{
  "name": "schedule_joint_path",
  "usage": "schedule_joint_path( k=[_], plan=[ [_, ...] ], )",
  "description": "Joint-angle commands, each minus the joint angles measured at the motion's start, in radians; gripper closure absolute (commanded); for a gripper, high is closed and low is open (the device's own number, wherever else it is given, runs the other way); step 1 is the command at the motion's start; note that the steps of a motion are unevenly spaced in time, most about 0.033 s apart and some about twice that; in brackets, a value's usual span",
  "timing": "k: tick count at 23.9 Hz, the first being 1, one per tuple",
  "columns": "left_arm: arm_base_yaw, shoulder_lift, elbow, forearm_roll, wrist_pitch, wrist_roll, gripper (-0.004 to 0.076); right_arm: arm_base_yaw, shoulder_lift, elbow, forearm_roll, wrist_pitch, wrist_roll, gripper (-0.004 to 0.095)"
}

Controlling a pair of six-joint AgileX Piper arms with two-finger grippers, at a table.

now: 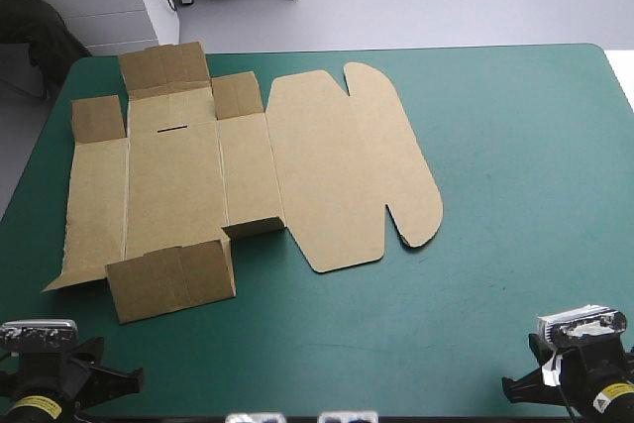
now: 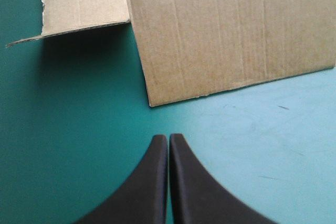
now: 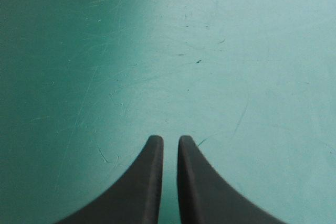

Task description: Fold the box

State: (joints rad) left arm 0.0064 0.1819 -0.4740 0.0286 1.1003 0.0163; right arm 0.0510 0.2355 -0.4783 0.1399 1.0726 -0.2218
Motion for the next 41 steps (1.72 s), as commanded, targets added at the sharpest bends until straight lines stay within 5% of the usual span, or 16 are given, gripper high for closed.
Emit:
schedule_joint_path(
  k=[1, 11, 16, 33, 36, 41],
  plan=[
    [-0.004, 0.021, -0.024, -0.001, -0.063, -0.003, 0.0731, 0.005, 0.016, -0.025, 0.004, -0.058, -0.002, 0.0819],
    [-0.004, 0.021, -0.024, -0.006, -0.061, 0.016, 0.0731, 0.005, 0.016, -0.025, 0.004, -0.058, -0.002, 0.0819],
    [-0.004, 0.072, -0.122, -0.224, -0.060, 0.079, 0.0730, 0.005, 0.016, -0.025, 0.004, -0.058, -0.002, 0.0819],
    [-0.004, 0.830, -0.515, -0.418, -0.243, 0.443, 0.0706, 0.005, 0.016, -0.025, 0.004, -0.058, -0.002, 0.0819],
    [0.022, 0.935, -0.593, -0.450, -0.222, 0.456, 0.0706, 0.005, 0.016, -0.025, 0.004, -0.058, -0.002, 0.0819],
    [0.197, 1.026, -0.632, -0.748, -0.119, 0.686, 0.0706, 0.005, 0.016, -0.025, 0.004, -0.058, -0.002, 0.0819]
  ],
)
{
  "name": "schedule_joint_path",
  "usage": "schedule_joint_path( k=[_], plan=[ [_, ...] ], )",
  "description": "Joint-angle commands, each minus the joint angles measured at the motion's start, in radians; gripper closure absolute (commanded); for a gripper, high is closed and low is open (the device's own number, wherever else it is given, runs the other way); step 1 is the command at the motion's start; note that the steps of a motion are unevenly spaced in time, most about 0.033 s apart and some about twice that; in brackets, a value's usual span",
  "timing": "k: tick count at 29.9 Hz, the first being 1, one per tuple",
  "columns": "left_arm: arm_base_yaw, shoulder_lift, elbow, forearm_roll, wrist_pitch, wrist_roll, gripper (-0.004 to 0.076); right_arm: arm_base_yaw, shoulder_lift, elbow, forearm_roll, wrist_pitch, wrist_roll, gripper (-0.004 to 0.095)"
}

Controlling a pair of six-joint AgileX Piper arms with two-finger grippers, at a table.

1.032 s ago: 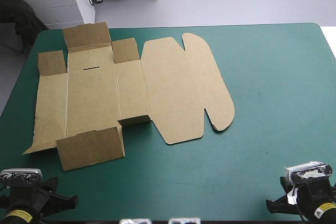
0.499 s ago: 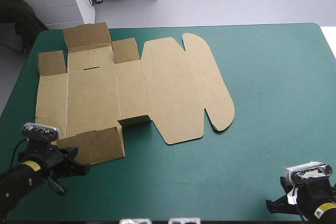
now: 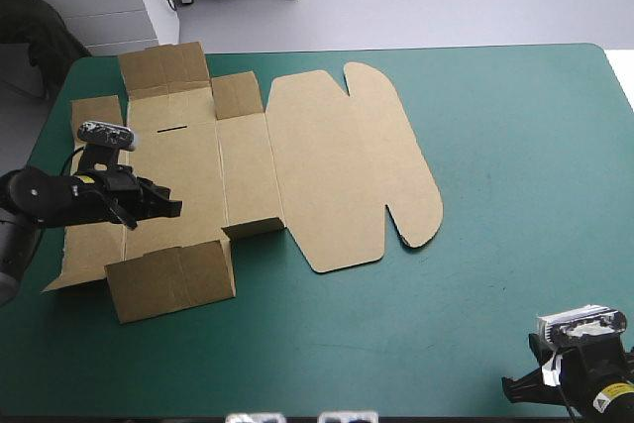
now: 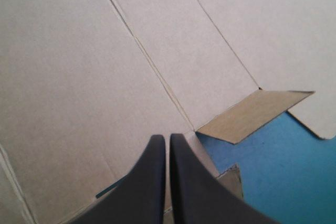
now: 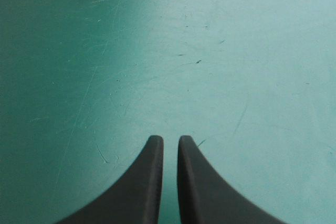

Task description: Fold the box

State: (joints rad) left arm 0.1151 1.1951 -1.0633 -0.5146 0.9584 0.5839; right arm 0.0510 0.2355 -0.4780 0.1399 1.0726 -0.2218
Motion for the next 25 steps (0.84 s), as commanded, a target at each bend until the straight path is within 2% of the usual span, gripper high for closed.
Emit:
schedule_joint_path(
  k=[1, 6, 8, 10, 13, 20, 23, 25],
  plan=[
    [0.151, 0.023, -0.043, -0.262, 0.045, 0.152, 0.0706, 0.005, 0.016, -0.025, 0.004, -0.058, -0.002, 0.0819],
    [0.510, 0.039, -0.043, -0.461, 0.209, 0.274, 0.0706, 0.005, 0.016, -0.025, 0.004, -0.058, -0.002, 0.0819],
    [0.649, 0.043, -0.043, -0.457, 0.267, 0.263, 0.0706, 0.005, 0.016, -0.025, 0.004, -0.058, -0.002, 0.0819],
    [0.735, 0.043, -0.043, -0.456, 0.281, 0.216, 0.0712, 0.005, 0.016, -0.025, 0.004, -0.058, -0.002, 0.0819],
    [0.802, 0.043, -0.043, -0.453, 0.220, 0.179, 0.0715, 0.005, 0.016, -0.025, 0.004, -0.058, -0.002, 0.0819],
    [0.812, 0.043, -0.043, -0.272, 0.070, 0.168, 0.0709, 0.005, 0.016, -0.025, 0.004, -0.058, -0.002, 0.0819],
    [0.812, 0.062, -0.043, -0.277, 0.009, 0.135, 0.0651, 0.005, 0.016, -0.025, 0.004, -0.058, -0.002, 0.0819],
    [0.812, 0.094, -0.043, -0.288, -0.036, 0.135, 0.0554, 0.005, 0.016, -0.025, 0.004, -0.058, -0.002, 0.0819]
  ],
)
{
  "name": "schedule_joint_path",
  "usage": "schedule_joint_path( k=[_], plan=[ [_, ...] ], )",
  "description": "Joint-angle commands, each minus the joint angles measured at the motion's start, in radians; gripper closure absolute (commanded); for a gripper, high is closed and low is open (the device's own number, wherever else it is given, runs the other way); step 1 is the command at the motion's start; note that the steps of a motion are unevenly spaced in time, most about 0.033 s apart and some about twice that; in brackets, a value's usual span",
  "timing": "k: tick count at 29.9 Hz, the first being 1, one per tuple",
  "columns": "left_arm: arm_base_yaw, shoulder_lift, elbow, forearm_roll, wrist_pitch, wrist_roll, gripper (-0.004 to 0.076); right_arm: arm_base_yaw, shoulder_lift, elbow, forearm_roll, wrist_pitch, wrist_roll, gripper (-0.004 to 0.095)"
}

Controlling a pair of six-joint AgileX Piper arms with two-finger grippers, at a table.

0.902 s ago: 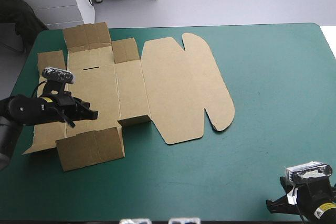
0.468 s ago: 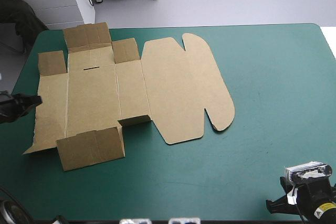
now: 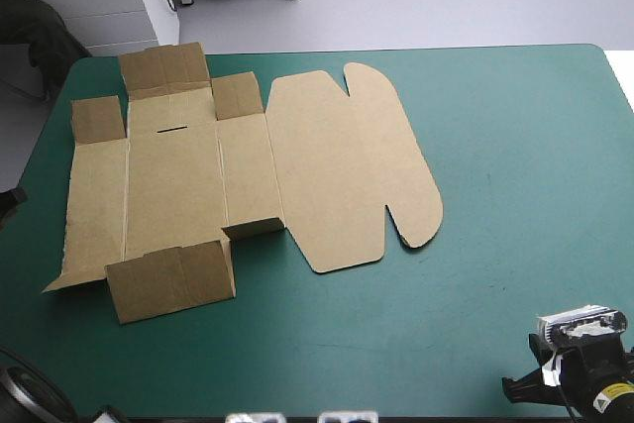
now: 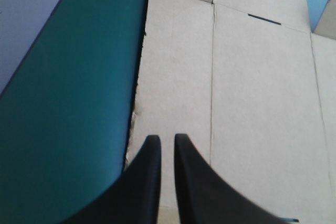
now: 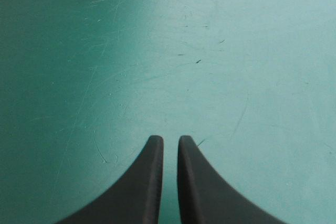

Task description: Fold the box

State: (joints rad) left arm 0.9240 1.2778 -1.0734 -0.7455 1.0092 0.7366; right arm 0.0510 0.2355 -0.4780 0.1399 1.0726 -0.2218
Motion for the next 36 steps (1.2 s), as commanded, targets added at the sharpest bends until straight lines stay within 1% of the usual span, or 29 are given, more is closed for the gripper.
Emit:
schedule_joint_path(
  k=[1, 3, 5, 7, 9, 10, 12, 18, 21, 25, 32, 36],
  plan=[
    [0.003, 0.030, -0.032, -0.055, -0.111, -0.029, 0.0491, 0.005, 0.016, -0.025, 0.004, -0.058, -0.002, 0.0819],
    [0.003, 0.068, -0.032, -0.052, -0.113, -0.079, 0.0369, 0.005, 0.016, -0.025, 0.004, -0.058, -0.002, 0.0819],
    [0.003, 0.111, -0.032, -0.055, -0.051, -0.071, 0.0240, 0.005, 0.016, -0.025, 0.004, -0.058, -0.002, 0.0819],
    [0.003, 0.152, -0.032, -0.039, 0.021, -0.032, 0.0150, 0.005, 0.016, -0.025, 0.004, -0.058, -0.002, 0.0819],
    [0.003, 0.187, -0.032, -0.015, 0.077, -0.006, 0.0115, 0.005, 0.016, -0.025, 0.004, -0.058, -0.002, 0.0819],
    [0.003, 0.206, -0.032, 0.009, 0.101, -0.004, 0.0113, 0.005, 0.016, -0.025, 0.004, -0.058, -0.002, 0.0819],
    [0.003, 0.233, -0.032, 0.035, 0.109, -0.016, 0.0113, 0.005, 0.016, -0.025, 0.004, -0.058, -0.002, 0.0819],
    [0.004, 0.281, -0.032, 0.071, 0.097, -0.008, 0.0113, 0.005, 0.016, -0.025, 0.004, -0.058, -0.002, 0.0819],
    [0.004, 0.308, -0.032, 0.047, 0.096, 0.055, 0.0113, 0.005, 0.016, -0.025, 0.004, -0.058, -0.002, 0.0819],
    [0.004, 0.357, -0.032, 0.006, 0.146, 0.181, 0.0113, 0.005, 0.016, -0.025, 0.004, -0.058, -0.002, 0.0819],
    [0.004, 0.489, -0.032, -0.015, 0.152, 0.239, 0.0113, 0.005, 0.016, -0.025, 0.004, -0.058, -0.002, 0.0819],
    [0.004, 0.539, -0.032, -0.074, 0.114, 0.302, 0.0113, 0.005, 0.016, -0.025, 0.004, -0.058, -0.002, 0.0819]
  ],
)
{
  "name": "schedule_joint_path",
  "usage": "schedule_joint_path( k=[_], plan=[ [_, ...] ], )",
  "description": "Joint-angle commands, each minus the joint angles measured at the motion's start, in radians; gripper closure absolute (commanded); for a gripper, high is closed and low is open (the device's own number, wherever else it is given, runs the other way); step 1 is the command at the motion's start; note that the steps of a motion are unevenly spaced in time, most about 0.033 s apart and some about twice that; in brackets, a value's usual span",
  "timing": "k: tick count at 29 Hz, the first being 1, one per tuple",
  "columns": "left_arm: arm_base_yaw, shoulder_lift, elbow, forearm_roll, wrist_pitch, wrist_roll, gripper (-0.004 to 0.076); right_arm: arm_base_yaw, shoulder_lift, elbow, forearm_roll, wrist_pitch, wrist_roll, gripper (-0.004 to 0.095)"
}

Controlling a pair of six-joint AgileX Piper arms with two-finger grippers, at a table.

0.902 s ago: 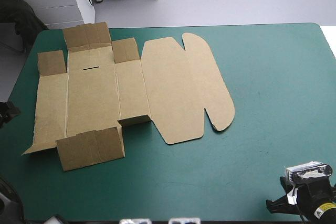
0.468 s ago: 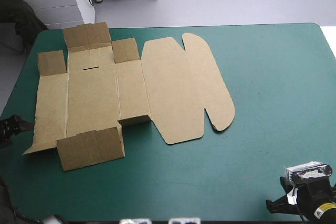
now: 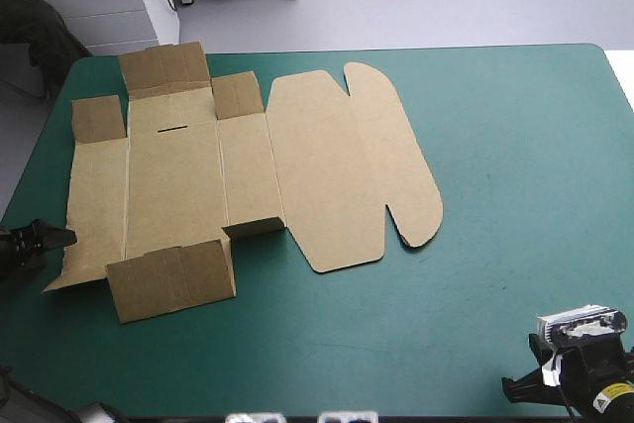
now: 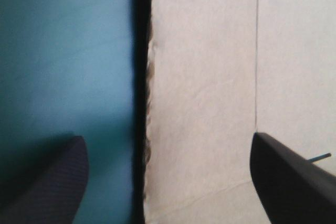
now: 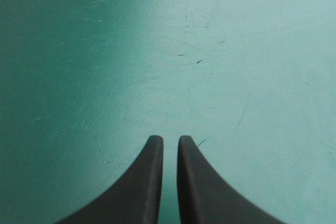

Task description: Fold the box

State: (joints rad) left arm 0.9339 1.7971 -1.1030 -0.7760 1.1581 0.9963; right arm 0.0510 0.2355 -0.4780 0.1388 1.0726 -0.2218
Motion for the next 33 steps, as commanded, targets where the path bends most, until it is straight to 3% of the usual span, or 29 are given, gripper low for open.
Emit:
schedule_joint_path(
  k=[1, 6, 12, 21, 31, 33],
  plan=[
    [-0.006, 0.029, -0.003, -0.052, -0.039, 0.052, 0.0113, 0.005, 0.016, -0.025, 0.005, -0.058, -0.002, 0.0819],
    [-0.006, 0.087, -0.003, -0.048, -0.009, 0.068, 0.0113, 0.005, 0.016, -0.025, 0.001, -0.058, 0.004, 0.0819],
    [-0.006, 0.170, -0.003, -0.063, 0.137, 0.064, 0.0113, 0.005, 0.017, -0.025, 0.001, -0.058, 0.004, 0.0819],
    [-0.049, 0.193, -0.010, -0.048, 0.137, 0.041, 0.0113, 0.005, 0.017, -0.025, -0.001, -0.058, 0.006, 0.0819],
    [-0.222, 0.193, -0.042, 0.045, 0.131, 0.033, 0.0129, 0.005, 0.017, -0.025, -0.001, -0.058, 0.006, 0.0819],
    [-0.253, 0.193, -0.069, 0.028, 0.136, 0.001, 0.0161, 0.005, 0.017, -0.025, -0.001, -0.058, 0.006, 0.0819]
  ],
)
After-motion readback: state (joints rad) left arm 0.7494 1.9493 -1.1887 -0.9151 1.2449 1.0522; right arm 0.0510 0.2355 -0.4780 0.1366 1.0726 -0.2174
